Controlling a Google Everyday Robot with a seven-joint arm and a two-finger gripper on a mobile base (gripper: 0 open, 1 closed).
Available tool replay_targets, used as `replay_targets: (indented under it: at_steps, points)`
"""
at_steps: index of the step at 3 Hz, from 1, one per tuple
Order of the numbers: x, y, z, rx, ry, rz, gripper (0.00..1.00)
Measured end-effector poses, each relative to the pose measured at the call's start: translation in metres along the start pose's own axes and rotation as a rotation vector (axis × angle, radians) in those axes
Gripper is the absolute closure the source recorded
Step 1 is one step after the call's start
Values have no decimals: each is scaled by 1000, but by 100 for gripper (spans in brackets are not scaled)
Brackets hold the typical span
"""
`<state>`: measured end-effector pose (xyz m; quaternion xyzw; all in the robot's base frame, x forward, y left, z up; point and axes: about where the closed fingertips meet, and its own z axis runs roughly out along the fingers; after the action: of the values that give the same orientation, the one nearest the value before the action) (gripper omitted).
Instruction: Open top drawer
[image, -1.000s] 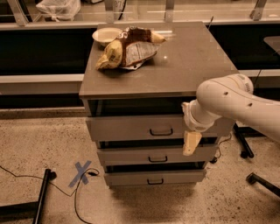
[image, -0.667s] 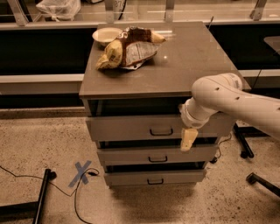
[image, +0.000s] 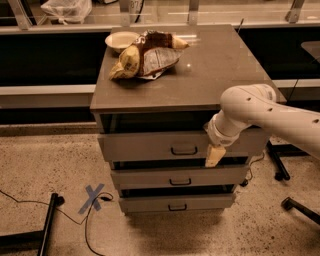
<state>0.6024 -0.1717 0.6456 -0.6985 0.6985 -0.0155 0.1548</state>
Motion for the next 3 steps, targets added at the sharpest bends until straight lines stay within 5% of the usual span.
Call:
replay_targets:
  at_steps: [2,3]
  points:
    - [9,49,-29,-54,-58,-24,33]
    - [9,49,-31,-56,-59,-24,42]
